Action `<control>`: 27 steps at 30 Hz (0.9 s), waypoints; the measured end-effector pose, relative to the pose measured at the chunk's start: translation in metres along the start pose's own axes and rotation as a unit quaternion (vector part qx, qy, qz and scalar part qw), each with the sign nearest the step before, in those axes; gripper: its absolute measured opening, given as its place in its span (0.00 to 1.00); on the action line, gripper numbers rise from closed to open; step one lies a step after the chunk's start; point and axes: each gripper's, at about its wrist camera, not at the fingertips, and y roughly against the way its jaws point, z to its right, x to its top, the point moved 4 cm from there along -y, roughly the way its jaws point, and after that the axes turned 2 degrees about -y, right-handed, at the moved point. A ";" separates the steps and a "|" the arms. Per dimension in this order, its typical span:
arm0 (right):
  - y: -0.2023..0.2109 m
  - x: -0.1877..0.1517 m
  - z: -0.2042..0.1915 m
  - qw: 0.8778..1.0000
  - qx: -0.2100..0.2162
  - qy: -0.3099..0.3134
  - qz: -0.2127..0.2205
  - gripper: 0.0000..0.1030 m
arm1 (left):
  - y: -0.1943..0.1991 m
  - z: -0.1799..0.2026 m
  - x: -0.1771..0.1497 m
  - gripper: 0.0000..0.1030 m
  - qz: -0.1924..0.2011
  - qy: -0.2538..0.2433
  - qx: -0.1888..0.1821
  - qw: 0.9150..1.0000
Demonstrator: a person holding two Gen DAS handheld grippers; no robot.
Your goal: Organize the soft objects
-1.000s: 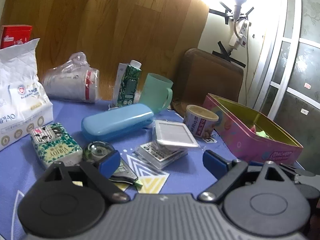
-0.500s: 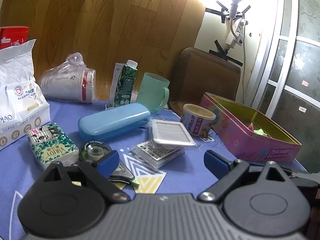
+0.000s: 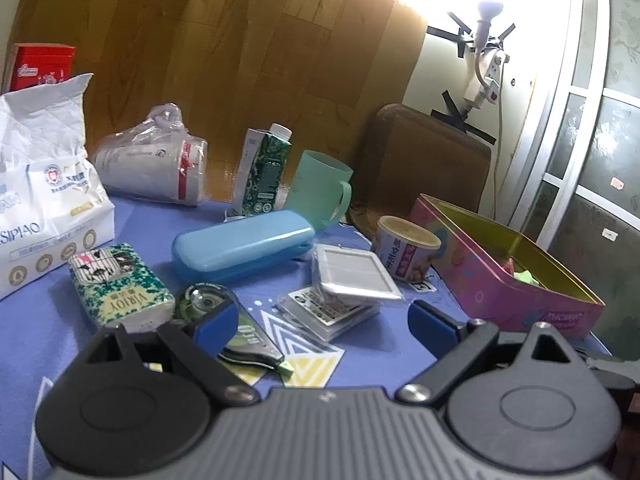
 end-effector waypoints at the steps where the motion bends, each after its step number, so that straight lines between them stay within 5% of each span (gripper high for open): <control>1: 0.000 0.000 0.000 1.000 0.000 0.000 0.000 0.87 | 0.002 -0.001 0.000 0.92 0.002 -0.002 0.004 1.000; 11: -0.001 -0.001 -0.001 1.000 0.000 0.005 -0.006 0.87 | 0.036 -0.036 -0.003 0.93 0.013 -0.026 0.072 0.997; 18: -0.002 0.001 -0.014 0.999 0.003 0.039 -0.002 0.87 | 0.058 -0.062 -0.002 0.94 0.042 0.025 0.067 0.997; 27: -0.017 0.013 -0.083 0.987 0.082 0.140 -0.002 0.87 | 0.064 -0.088 0.001 0.94 0.071 0.097 0.087 0.989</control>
